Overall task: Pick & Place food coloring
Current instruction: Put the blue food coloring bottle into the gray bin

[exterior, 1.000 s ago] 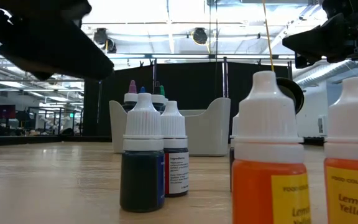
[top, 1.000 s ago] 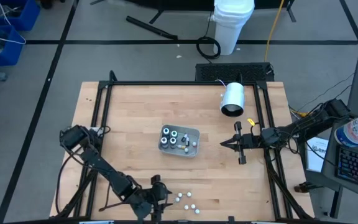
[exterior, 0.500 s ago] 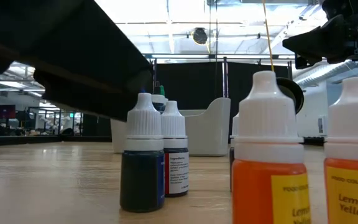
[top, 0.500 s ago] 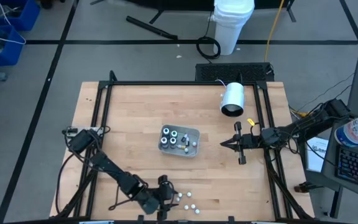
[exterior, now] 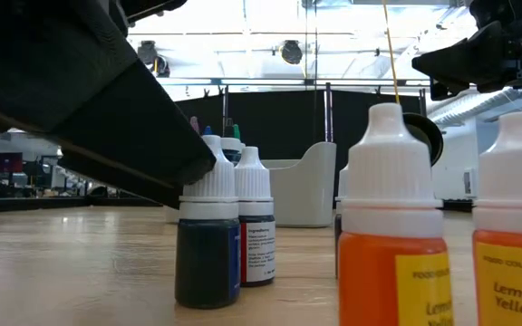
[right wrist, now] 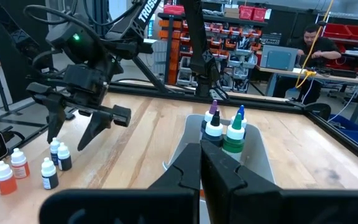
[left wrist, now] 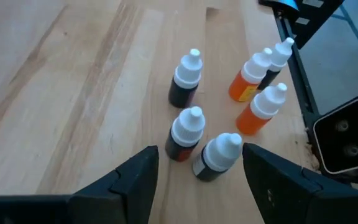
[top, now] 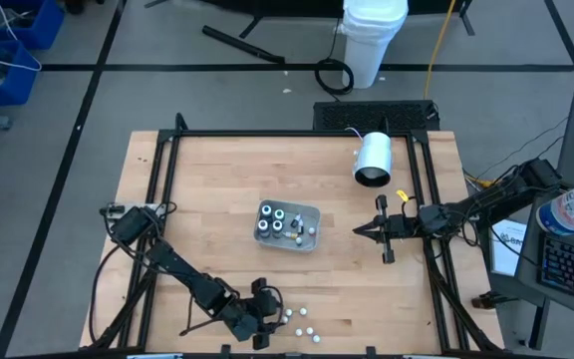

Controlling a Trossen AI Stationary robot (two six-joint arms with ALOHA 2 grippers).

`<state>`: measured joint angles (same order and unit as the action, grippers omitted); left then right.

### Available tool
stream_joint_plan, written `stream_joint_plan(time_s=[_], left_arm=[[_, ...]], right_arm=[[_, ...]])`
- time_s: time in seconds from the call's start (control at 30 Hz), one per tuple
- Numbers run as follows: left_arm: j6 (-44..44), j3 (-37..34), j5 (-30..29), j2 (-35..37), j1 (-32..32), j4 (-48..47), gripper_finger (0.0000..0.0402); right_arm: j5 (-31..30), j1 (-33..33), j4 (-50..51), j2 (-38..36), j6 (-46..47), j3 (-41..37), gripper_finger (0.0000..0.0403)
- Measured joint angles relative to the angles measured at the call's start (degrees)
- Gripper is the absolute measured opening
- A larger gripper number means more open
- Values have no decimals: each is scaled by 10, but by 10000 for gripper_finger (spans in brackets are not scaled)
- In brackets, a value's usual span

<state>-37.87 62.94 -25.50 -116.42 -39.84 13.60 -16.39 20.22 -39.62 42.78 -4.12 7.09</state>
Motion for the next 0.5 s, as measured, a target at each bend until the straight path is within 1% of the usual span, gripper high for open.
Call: stream_joint_plan(time_s=[0.3, 0.5], left_arm=[[8, 4, 18, -8, 0, 1, 237], [20, 30, 31, -33, 6, 6, 237]], right_arm=[[0, 0, 0, 0, 0, 0, 0], [0, 0, 0, 0, 1, 0, 0]])
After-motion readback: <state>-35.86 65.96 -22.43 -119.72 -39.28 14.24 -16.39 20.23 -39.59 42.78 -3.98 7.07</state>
